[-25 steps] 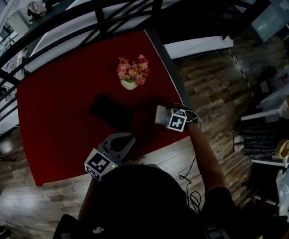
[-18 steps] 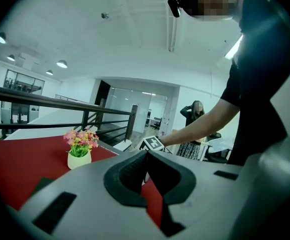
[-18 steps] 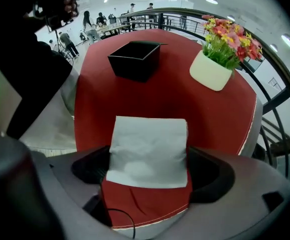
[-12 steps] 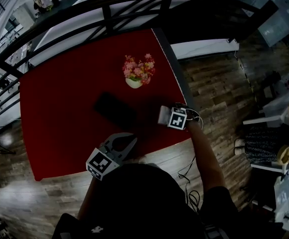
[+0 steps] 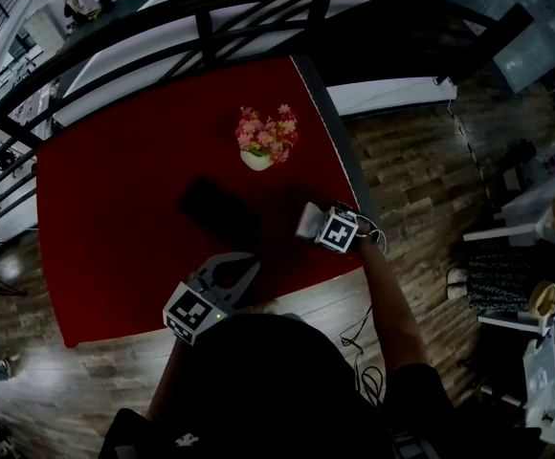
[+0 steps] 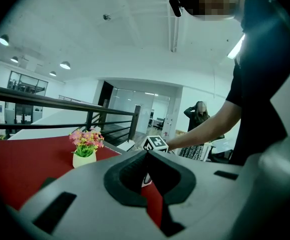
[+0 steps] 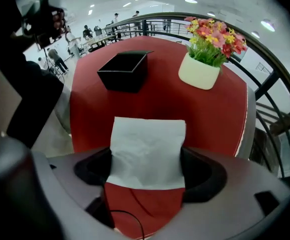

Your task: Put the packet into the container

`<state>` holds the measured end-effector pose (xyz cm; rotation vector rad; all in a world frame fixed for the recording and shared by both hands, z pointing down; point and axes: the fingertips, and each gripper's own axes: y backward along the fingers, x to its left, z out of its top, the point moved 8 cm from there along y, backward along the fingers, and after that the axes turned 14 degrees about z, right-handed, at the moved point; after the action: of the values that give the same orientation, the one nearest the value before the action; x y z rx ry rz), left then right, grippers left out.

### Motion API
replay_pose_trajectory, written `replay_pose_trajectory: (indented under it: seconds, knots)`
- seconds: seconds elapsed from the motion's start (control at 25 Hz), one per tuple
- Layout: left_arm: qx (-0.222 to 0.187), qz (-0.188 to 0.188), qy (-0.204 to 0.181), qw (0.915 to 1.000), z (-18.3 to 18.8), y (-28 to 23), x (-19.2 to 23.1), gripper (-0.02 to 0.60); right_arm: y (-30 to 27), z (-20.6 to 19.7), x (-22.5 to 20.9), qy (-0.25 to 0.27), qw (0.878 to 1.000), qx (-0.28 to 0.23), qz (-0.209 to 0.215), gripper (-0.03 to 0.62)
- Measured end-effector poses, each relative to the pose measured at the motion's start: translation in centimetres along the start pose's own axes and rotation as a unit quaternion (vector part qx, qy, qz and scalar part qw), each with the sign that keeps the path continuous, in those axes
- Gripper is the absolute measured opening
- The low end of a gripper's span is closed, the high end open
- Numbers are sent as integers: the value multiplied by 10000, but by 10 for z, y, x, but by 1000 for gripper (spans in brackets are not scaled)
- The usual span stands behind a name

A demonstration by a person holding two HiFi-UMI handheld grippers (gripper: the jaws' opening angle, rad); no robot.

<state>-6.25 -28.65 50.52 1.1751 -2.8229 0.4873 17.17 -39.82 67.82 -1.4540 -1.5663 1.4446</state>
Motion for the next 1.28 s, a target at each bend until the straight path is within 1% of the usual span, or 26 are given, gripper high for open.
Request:
replay_pose_trajectory:
  seconds: [0.12,0.24,0.36,0.48,0.68,0.84,1.04,1.28]
  knots:
    - [-7,38,20,10000,-1,0,1,11,5,4,-3,-538,9981,-267,-162,436]
    - [-25,58,38,10000,-2,1,2,11,15,23,-1,-722,9953,-584,-288,434]
    - [-67,104,60,9999,-2,5,4,11,22,47,5,-732,9934,-801,-381,434]
    - [-90,182,76,9998,-3,9,6,11,31,76,15,-622,9920,-1023,-404,434]
    - [-106,379,110,9992,-6,20,16,11,38,121,26,-526,9895,-1314,-293,434]
    - [-139,554,158,9982,-7,30,22,11,44,156,34,-344,9885,-1427,-357,434]
    - [-198,770,211,9966,-8,43,32,11,35,192,46,-426,9866,-1550,-274,434]
    - [-253,1059,299,9936,-12,60,46,11,16,216,58,-534,9875,-1482,-77,434]
